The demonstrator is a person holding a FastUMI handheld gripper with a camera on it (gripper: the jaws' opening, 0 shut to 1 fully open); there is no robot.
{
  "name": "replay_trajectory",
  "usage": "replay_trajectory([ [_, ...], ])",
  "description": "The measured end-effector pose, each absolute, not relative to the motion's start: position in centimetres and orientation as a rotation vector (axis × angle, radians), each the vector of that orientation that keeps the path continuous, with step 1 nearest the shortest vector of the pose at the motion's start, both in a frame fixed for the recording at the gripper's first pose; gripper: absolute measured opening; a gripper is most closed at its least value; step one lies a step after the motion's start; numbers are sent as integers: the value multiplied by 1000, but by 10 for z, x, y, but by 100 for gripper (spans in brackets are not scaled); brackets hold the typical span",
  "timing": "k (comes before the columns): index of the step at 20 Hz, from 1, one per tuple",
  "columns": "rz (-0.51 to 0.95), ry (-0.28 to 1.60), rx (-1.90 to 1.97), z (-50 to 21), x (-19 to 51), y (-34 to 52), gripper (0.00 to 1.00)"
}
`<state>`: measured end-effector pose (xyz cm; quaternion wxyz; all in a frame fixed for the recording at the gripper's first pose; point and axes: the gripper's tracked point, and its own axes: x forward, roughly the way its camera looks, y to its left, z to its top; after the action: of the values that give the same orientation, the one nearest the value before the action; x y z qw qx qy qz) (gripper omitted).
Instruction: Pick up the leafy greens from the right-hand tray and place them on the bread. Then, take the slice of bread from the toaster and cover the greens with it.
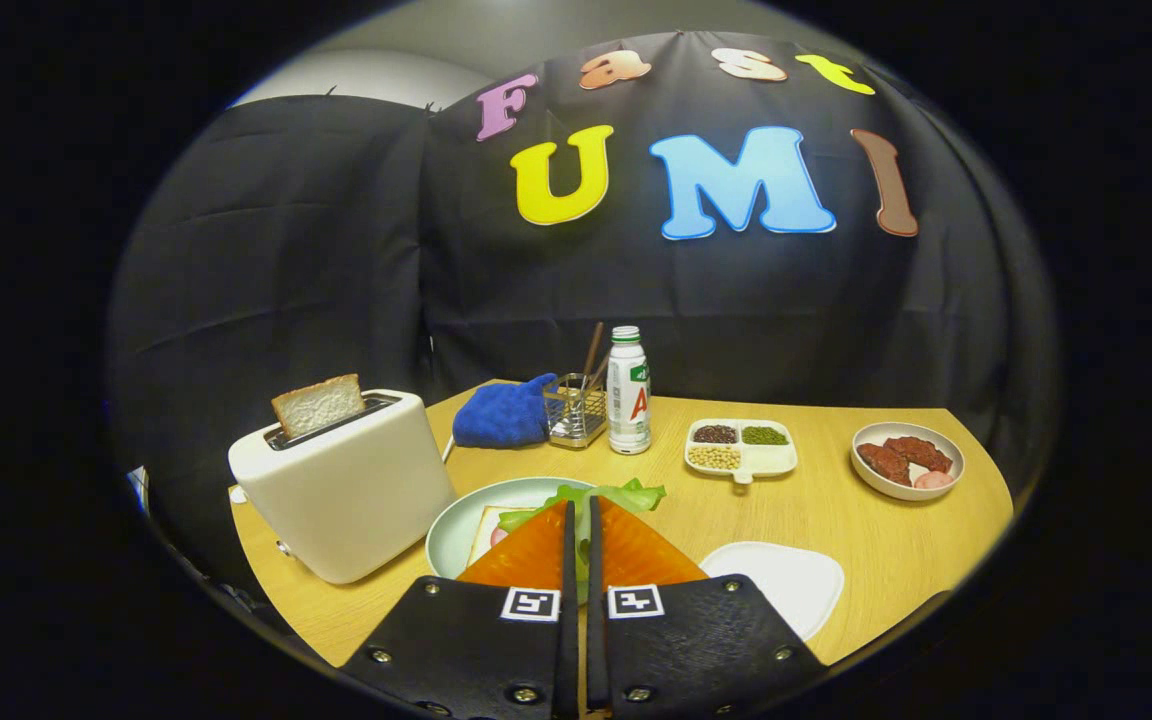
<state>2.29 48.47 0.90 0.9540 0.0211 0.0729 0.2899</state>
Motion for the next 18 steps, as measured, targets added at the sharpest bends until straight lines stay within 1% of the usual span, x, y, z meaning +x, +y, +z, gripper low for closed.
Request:
replay_trajectory([
  [4,624,151,43,5,37,520,3],
  [8,597,151,37,2,48,532,4],
  [18,528,232,36,-39,60,546,4],
])
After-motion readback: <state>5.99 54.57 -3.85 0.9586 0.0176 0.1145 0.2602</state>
